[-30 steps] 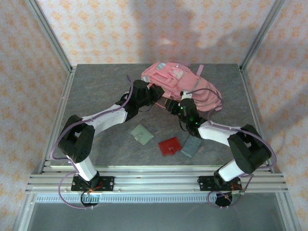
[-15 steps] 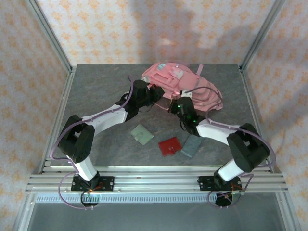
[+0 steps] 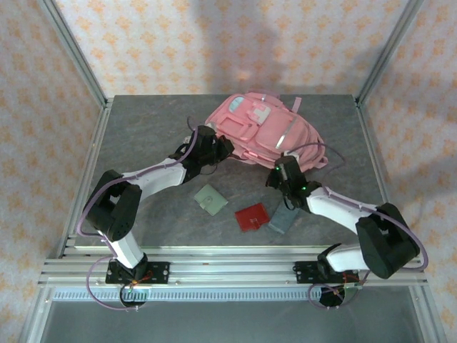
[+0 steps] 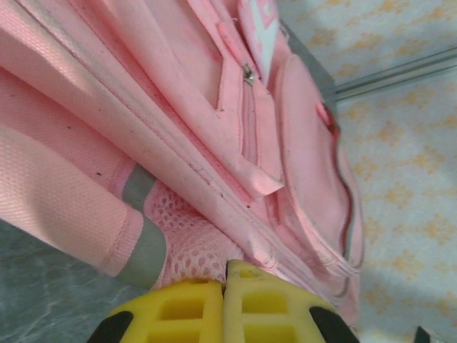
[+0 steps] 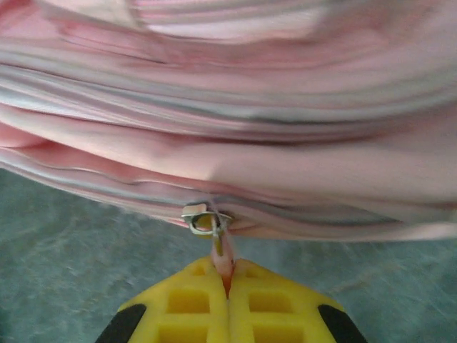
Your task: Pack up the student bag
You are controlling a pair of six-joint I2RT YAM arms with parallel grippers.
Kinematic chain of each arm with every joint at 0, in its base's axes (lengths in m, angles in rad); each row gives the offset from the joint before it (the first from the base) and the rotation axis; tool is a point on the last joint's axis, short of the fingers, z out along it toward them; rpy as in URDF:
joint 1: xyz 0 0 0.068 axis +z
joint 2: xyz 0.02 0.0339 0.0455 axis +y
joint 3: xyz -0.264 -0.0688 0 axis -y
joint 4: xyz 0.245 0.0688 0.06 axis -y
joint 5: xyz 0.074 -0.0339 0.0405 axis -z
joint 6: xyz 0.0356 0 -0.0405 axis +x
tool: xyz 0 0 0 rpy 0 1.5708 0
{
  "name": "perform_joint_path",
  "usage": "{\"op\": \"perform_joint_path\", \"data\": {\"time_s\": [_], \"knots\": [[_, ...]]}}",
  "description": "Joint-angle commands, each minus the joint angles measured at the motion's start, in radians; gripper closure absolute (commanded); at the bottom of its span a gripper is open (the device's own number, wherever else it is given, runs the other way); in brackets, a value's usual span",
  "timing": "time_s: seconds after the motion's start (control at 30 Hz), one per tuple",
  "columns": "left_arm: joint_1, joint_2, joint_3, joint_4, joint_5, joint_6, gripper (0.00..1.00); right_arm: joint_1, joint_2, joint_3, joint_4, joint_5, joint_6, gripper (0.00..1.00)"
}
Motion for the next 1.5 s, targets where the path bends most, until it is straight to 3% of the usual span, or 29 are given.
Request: {"op": "perform_joint_path", "data": {"time_s": [0.0,0.2,0.43,0.53,0.63,0.8,0.97,1.3,1.4,1.47], "knots": [[0.042,-0.021,0.005,0.026,-0.103,0.077,1.0,-0.062,-0.045,-0.034,-0.115,0.048,0.028,1.0],[0.078,0.032,0.097,-0.034,-0.134,0.171,1.0,-0.074,-0.064,-0.024,-0.121,-0.023,0.003,1.0],[0.115,0.112,0.271,-0.134,-0.183,0.272,0.99,0.057,0.015,0.063,-0.022,-0.183,0.049,1.0],[0.116,0.089,0.262,-0.156,-0.179,0.272,0.55,0.095,0.082,0.085,0.075,-0.25,0.092,1.0],[0.108,0.02,0.149,-0.11,-0.118,0.213,0.38,0.117,0.134,0.099,0.135,-0.26,0.113,1.0],[0.01,-0.102,-0.079,-0.037,-0.112,0.127,0.33,0.128,0.19,0.103,0.172,-0.271,0.114,1.0],[-0.09,-0.111,-0.22,0.056,-0.156,0.021,0.29,0.133,0.203,0.098,0.173,-0.266,0.103,1.0],[-0.149,0.111,-0.129,0.187,-0.186,-0.065,0.19,0.142,0.186,0.083,0.182,-0.255,0.112,1.0],[-0.155,0.179,-0.086,0.213,-0.211,-0.08,0.25,0.144,0.187,0.083,0.18,-0.251,0.115,1.0],[-0.154,0.212,-0.057,0.196,-0.234,-0.096,0.46,0.145,0.186,0.085,0.171,-0.24,0.116,1.0]]}}
